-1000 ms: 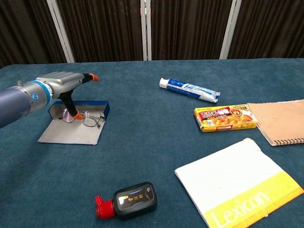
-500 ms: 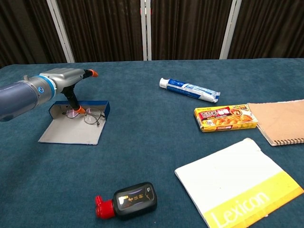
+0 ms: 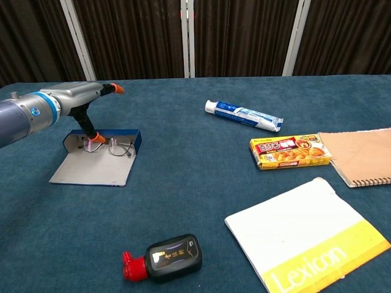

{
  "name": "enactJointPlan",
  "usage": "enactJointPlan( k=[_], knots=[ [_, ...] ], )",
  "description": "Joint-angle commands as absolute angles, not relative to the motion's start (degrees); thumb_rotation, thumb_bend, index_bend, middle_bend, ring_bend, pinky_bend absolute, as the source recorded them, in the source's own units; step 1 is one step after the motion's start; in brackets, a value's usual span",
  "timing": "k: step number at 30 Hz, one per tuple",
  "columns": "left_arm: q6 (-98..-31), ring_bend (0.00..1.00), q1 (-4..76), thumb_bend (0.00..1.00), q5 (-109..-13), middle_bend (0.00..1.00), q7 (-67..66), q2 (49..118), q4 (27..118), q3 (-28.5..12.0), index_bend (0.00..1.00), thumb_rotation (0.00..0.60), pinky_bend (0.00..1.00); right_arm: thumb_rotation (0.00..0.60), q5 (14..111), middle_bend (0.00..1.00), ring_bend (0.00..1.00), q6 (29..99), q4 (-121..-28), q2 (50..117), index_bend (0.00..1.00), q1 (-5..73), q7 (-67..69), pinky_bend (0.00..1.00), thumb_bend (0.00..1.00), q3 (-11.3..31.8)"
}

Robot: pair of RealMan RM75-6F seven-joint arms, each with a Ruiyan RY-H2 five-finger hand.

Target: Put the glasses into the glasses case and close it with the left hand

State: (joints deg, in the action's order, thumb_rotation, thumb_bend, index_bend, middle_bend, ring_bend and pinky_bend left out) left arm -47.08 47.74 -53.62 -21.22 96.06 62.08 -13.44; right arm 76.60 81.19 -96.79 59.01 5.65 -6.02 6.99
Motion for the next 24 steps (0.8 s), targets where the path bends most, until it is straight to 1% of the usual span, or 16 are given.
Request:
enactJointPlan(
  k=[1, 3, 4, 5, 10, 12, 14, 17, 18, 20, 22, 24],
  knots=[
    [-49.68, 0.0, 45.56, 0.18, -55.48, 0.0, -21.44, 92.53, 68.49, -11.9, 0.0, 0.6, 0.0, 0.6, 76.85, 0.0, 0.0, 81.31, -96.86, 58.9, 0.0, 5.61, -5.8, 0.0, 0.0, 6.93],
    [-51.25, 0.0, 44.22, 0.18, -56.82, 0.0, -21.31, 90.79, 72.09, -10.83, 0.0, 0.6, 0.0, 0.6, 77.12, 0.0, 0.0, 81.46, -96.96, 58.75, 0.0, 5.52, -5.45, 0.0, 0.0, 6.87],
    [-54.1, 0.0, 42.07, 0.18, -58.84, 0.0, -22.1, 89.25, 75.37, -8.6, 0.0, 0.6, 0.0, 0.6, 77.6, 0.0, 0.0, 81.85, -97.21, 58.53, 0.0, 5.36, -4.98, 0.0, 0.0, 6.82],
    [-55.69, 0.0, 41.0, 0.18, -59.85, 0.0, -22.31, 88.5, 77.05, -7.71, 0.0, 0.6, 0.0, 0.6, 77.86, 0.0, 0.0, 81.99, -97.28, 58.39, 0.0, 5.28, -4.72, 0.0, 0.0, 6.74],
    [-59.11, 0.0, 37.55, 0.19, -62.14, 0.0, -22.48, 86.34, 80.95, -4.72, 0.0, 0.6, 0.0, 0.6, 78.85, 0.0, 0.0, 82.31, -97.59, 58.0, 0.0, 5.11, -3.78, 0.0, 0.0, 6.47],
    [-59.79, 0.0, 36.85, 0.19, -62.75, 0.0, -22.32, 86.08, 81.32, -4.2, 0.04, 0.6, 0.0, 0.6, 79.06, 0.0, 0.0, 82.38, -97.62, 57.92, 0.0, 5.08, -3.53, 0.0, 0.0, 6.44],
    [-60.24, 0.0, 36.39, 0.19, -63.24, 0.0, -22.2, 86.03, 81.33, -3.85, 0.14, 0.6, 0.0, 0.6, 79.15, 0.0, 0.0, 82.37, -97.62, 57.86, 0.0, 5.09, -3.3, 0.0, 0.0, 6.43],
    [-60.66, 0.0, 35.61, 0.19, -64.1, 0.0, -21.67, 86.29, 80.69, -3.28, 0.25, 0.6, 0.0, 0.6, 79.25, 0.0, 0.0, 82.22, -97.57, 57.72, 0.0, 5.14, -2.82, 0.0, 0.0, 6.43],
    [-60.66, 0.0, 35.39, 0.19, -64.39, 0.0, -21.41, 86.52, 80.21, -3.08, 0.27, 0.6, 0.0, 0.6, 79.29, 0.0, 0.0, 82.17, -97.54, 57.69, 0.0, 5.18, -2.64, 0.0, 0.0, 6.44],
    [-60.65, 0.0, 35.01, 0.23, -65.55, 0.0, -20.52, 87.62, 78.61, -2.56, 0.31, 0.6, 0.0, 0.6, 79.35, 0.0, 0.0, 81.9, -97.44, 57.64, 0.0, 5.33, -2.32, 0.0, 0.0, 6.46],
    [-60.66, 0.0, 34.86, 0.26, -66.26, 0.0, -20.02, 88.22, 77.82, -2.42, 0.33, 0.6, 0.0, 0.6, 79.35, 0.0, 0.0, 81.76, -97.37, 57.64, 0.0, 5.41, -2.22, 0.0, 0.0, 6.46],
    [-60.35, 0.0, 34.75, 0.26, -66.81, 0.0, -19.42, 88.89, 77.2, -2.32, 0.33, 0.6, 0.0, 0.6, 79.29, 0.0, 0.0, 81.61, -97.28, 57.67, 0.0, 5.5, -2.18, 0.0, 0.0, 6.48]
  ],
)
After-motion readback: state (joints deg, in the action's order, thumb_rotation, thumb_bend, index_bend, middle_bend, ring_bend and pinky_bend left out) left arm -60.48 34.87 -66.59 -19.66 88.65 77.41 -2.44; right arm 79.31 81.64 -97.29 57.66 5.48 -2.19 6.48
